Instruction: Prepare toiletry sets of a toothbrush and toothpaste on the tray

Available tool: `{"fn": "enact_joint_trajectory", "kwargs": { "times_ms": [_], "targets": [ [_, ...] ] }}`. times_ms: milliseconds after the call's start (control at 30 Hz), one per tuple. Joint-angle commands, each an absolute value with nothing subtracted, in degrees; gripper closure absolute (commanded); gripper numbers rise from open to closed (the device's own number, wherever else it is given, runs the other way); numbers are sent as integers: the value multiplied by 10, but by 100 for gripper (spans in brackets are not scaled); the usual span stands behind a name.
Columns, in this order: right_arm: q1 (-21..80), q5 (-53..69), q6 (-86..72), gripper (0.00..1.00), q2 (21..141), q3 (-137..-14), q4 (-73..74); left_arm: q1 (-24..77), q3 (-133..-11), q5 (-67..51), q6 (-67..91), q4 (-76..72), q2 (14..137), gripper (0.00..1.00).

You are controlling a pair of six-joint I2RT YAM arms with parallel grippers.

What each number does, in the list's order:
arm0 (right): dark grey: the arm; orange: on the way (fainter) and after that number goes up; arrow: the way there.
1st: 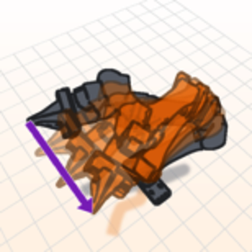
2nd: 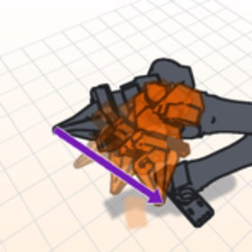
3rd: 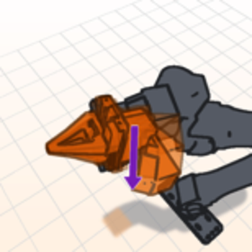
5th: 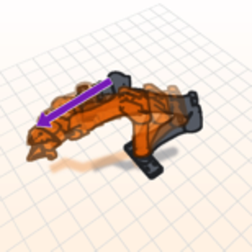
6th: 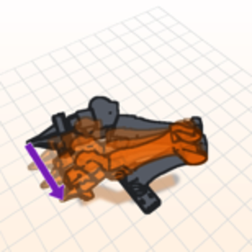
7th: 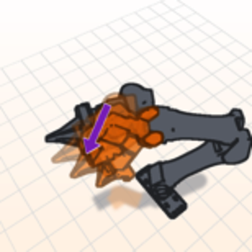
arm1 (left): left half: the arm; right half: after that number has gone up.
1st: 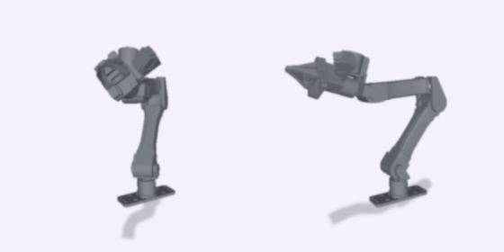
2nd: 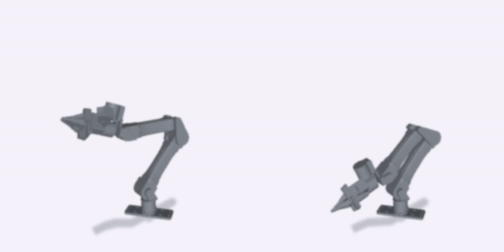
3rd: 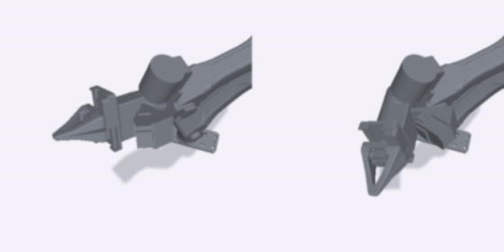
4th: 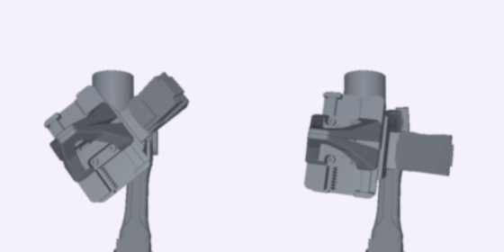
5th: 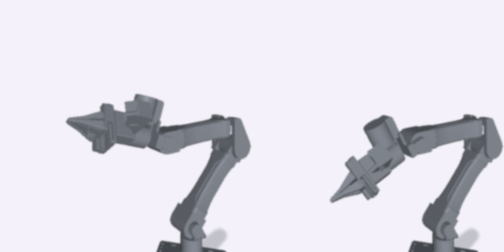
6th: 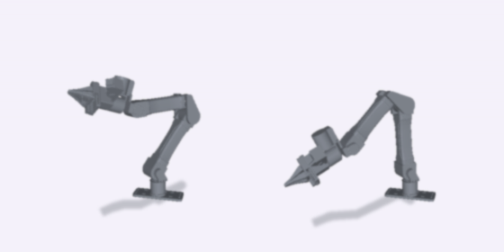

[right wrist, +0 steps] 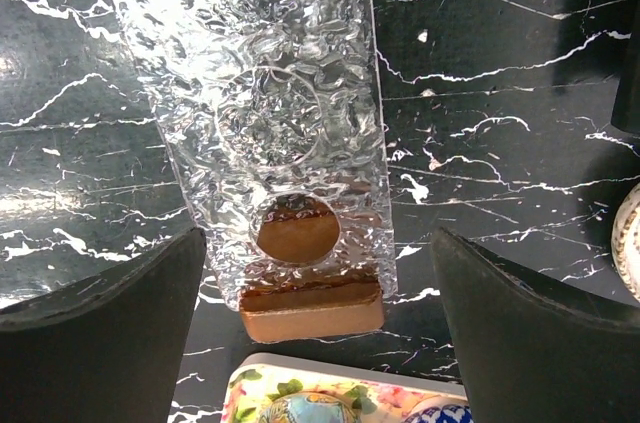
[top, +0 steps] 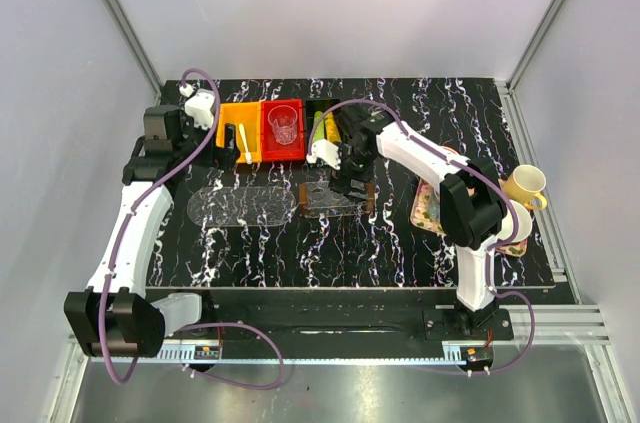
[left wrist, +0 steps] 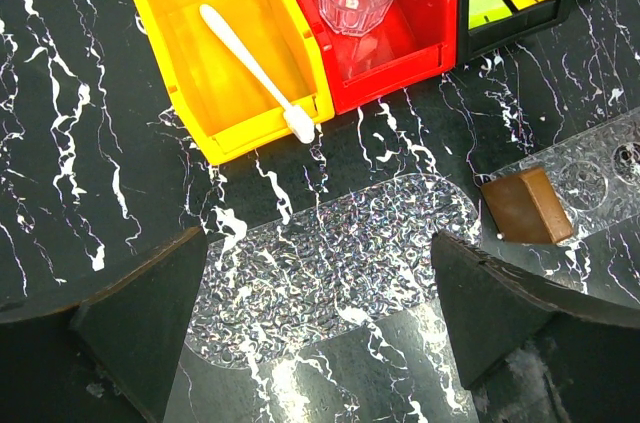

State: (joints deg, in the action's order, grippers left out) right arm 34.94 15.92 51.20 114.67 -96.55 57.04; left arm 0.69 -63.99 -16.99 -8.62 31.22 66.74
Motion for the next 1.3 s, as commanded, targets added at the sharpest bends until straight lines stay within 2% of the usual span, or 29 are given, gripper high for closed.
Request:
{"fn": "enact_joint_trajectory", "kwargs": {
  "times_ms": [0, 367, 933, 1267],
  "targets": [
    [355, 149, 534, 0, 1145, -955, 536, 4, -656, -176, -90, 300, 671, 1],
    [355, 139, 538, 0, 1146, -923, 500, 4, -659, -178, -89, 301, 678, 1],
    [354, 134, 550, 1, 1154, -1013, 571, 4, -656, -184, -92, 300, 664, 1],
    [354, 130, 561, 0, 1152, -1027, 560, 4, -651, -182, -94, 300, 660, 1]
  ]
}}
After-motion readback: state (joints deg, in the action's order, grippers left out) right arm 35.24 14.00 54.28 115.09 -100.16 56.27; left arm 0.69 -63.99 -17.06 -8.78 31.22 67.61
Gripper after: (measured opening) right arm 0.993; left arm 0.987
